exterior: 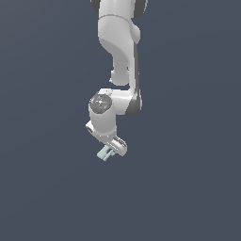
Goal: Pick up the object and move it to a goal position.
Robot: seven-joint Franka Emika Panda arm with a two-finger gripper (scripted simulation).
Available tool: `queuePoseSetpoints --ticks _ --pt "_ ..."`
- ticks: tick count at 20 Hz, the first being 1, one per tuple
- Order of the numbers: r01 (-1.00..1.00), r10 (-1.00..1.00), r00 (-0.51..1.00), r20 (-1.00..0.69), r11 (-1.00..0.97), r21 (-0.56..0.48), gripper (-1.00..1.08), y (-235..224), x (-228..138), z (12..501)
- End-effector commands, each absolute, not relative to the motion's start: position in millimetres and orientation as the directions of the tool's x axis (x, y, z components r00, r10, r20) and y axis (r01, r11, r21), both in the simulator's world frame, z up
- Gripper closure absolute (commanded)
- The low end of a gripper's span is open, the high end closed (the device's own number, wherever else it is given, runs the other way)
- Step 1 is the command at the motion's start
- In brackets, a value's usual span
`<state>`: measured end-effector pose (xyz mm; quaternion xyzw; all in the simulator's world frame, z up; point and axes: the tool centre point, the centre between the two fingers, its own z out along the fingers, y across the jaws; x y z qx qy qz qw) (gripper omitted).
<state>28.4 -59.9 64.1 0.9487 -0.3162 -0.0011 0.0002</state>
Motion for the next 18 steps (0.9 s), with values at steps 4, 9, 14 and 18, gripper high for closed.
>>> queuePoseSetpoints --ticks 4,9,14,18 --pt "-0.607 -0.607 0.795 -0.001 -0.795 0.001 -0.92 -60.3 28.9 62.3" --pt "-0.608 -0.608 0.794 -0.001 -0.794 0.000 -0.92 -60.4 28.6 50.2" --pt "-0.610 -0.610 0.792 0.000 -0.792 0.000 -0.92 -60.2 28.0 24.8" --pt "-0.611 -0.611 0.791 0.000 -0.791 0.000 -0.92 -60.6 28.4 13.5"
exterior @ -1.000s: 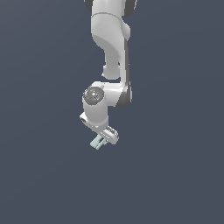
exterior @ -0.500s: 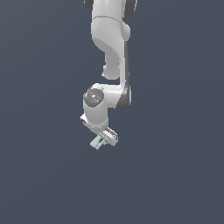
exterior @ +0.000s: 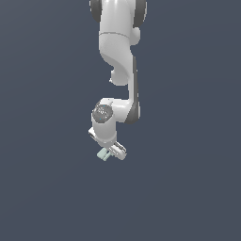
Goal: Pick up the object and move it to a goal position.
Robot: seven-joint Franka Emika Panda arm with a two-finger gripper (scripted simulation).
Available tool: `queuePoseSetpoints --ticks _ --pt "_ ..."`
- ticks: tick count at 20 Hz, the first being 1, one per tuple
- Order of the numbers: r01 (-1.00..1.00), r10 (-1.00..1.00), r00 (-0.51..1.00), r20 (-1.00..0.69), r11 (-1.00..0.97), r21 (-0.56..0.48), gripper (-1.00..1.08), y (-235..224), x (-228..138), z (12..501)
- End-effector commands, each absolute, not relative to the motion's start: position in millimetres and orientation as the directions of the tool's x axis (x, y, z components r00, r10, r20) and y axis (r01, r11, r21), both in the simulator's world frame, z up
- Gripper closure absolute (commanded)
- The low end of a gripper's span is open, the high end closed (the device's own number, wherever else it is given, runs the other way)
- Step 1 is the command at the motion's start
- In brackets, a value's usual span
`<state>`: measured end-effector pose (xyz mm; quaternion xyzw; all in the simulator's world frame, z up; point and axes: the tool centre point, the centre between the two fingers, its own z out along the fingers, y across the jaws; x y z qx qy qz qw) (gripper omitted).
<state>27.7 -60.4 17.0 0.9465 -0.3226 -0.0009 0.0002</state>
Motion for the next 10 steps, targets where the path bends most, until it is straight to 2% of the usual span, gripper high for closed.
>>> queuePoseSetpoints --ticks 1,3,4,10 --pt "-0.611 -0.611 0.791 0.000 -0.791 0.000 -0.92 -60.6 28.7 12.5" --pt "-0.611 -0.611 0.791 0.000 -0.791 0.000 -0.92 -60.7 29.2 12.0" --pt "-0.611 -0.611 0.791 0.000 -0.791 0.000 1.08 -60.7 29.2 12.0" --pt "-0.611 -0.611 0.791 0.000 -0.791 0.000 1.08 -60.7 29.2 12.0"
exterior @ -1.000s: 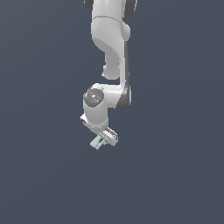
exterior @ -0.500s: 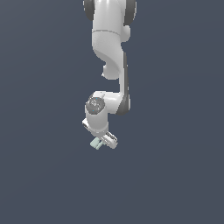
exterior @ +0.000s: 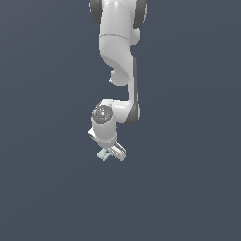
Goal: Pick up the object and move it to a goal position.
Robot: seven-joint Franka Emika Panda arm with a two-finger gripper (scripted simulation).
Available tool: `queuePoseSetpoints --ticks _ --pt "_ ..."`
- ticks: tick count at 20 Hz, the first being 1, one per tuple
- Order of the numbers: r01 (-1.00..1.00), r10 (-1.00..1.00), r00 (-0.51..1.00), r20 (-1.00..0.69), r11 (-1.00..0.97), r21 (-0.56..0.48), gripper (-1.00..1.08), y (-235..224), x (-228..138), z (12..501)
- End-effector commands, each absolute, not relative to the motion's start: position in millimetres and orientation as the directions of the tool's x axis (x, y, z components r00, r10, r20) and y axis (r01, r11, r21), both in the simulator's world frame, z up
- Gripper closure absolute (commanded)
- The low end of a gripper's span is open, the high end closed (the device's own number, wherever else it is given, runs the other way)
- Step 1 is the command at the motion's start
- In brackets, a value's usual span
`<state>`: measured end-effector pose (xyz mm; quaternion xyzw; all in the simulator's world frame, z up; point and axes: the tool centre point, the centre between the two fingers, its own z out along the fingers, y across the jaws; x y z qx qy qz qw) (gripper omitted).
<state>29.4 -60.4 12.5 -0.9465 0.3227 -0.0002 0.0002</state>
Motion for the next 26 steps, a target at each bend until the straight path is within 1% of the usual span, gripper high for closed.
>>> queuePoseSetpoints --ticks 1,8,14,19,26 --pt "-0.611 -0.611 0.791 0.000 -0.791 0.000 1.08 -60.7 29.2 12.0" --pt "-0.611 -0.611 0.792 0.000 -0.792 -0.001 1.08 -61.9 27.0 13.8" --pt "-0.611 -0.611 0.792 0.000 -0.792 -0.001 1.08 -71.6 14.2 20.9" --pt "-0.611 -0.611 0.792 0.000 -0.792 -0.001 1.08 -87.0 -6.3 32.2" --pt "-0.611 -0.611 0.792 0.000 -0.792 -0.001 1.08 -118.2 -46.1 54.4"
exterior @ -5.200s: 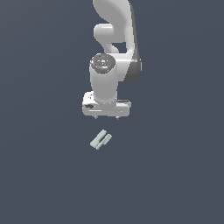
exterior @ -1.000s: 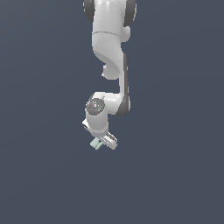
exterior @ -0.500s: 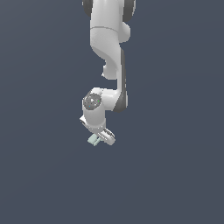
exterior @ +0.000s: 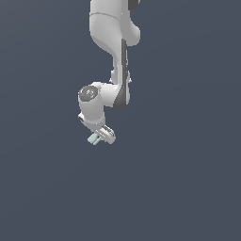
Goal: Pick up the object and move it to a goal position.
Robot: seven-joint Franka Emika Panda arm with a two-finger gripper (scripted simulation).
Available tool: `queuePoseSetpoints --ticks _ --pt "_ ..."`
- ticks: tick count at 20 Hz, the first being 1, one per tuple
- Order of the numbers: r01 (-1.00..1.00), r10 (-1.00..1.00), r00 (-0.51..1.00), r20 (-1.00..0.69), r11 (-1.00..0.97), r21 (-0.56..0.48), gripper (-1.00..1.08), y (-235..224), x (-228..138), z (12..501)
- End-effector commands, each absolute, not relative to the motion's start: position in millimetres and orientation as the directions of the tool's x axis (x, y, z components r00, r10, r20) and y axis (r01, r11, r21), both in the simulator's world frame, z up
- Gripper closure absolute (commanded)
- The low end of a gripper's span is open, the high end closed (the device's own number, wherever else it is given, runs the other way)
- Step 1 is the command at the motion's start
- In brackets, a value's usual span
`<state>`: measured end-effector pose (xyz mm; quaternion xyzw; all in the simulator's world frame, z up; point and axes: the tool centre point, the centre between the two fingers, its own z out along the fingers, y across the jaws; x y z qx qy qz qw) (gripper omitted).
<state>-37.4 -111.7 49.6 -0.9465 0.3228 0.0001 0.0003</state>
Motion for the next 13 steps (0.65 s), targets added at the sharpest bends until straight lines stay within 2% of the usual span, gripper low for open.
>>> queuePoseSetpoints --ticks 1,13 --pt "-0.611 -0.611 0.792 0.000 -0.792 -0.001 1.08 -122.1 -51.0 57.3" --pt "-0.611 -0.611 0.792 0.000 -0.792 -0.001 1.08 -148.3 -81.7 76.0"
